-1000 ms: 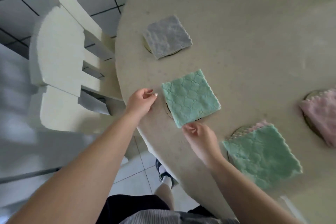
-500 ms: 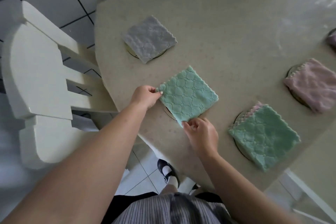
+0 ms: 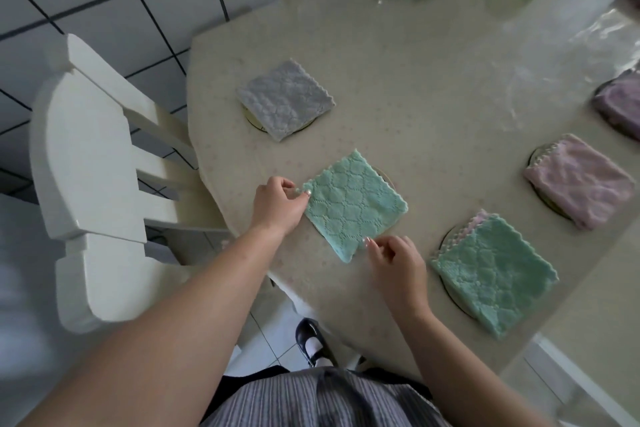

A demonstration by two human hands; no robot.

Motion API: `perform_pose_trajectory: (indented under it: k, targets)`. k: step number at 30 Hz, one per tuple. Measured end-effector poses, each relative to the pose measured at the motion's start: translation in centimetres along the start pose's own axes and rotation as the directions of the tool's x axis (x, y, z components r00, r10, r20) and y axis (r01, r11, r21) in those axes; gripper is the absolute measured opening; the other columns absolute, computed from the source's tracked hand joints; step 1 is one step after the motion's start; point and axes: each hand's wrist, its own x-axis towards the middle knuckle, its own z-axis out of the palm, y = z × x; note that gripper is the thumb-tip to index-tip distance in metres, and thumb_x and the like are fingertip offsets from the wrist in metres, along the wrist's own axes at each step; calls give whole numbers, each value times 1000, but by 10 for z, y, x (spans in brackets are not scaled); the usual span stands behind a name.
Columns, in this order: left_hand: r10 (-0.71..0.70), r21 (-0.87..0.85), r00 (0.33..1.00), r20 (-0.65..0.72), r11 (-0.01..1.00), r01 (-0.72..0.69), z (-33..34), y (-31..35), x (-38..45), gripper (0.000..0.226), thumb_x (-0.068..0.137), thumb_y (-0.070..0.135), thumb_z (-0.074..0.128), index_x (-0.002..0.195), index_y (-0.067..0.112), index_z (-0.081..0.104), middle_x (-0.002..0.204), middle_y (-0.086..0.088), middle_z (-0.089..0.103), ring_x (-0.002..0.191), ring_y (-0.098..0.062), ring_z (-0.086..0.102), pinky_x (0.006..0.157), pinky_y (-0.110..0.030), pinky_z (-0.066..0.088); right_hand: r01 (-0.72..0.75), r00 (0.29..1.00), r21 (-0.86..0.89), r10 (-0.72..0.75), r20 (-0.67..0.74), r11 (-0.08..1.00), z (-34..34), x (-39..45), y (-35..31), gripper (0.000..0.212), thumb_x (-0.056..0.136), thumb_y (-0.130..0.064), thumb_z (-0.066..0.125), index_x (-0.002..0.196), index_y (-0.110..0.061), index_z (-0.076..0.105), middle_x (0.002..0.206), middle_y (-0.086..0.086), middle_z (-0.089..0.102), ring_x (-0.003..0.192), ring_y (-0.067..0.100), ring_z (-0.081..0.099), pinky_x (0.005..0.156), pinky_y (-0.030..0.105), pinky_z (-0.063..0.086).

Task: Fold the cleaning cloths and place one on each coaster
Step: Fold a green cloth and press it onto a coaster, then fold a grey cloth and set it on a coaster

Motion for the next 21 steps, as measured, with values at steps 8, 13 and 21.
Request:
perform_pose_trajectory:
  k: [8,13,21]
  targets:
    - [372,601,833,410,576,-554,46,15,-23,62,95,41,37,148,22,11,158,1,0,144,-16,-10,115,-46,-4,397,915,-469,-305,263,789,3,32,-1,58,89,-44,50,141,-21,36,155,8,17,144,23,12,115,42,7]
    - [234,694,872,430,532,-485,30,1,-14,74,90,63,28,147,30,-6,156,4,-16,143,-14,-14,114,-49,-6,444,883,-599,-213,418,666,-11,36,23,70,91,-60,23,149,-27,-1,157,0,-14,143,15,-18,114,52,-8]
    - [236,201,967,100,947,-252,-28,-22,14,38,89,24,59,126,15,54,134,-6,50,126,-20,44,104,-29,33,543,840,-374,-490,233,752,-9,61,-14,47,81,-51,39,100,-21,70,117,2,60,116,27,54,103,41,34]
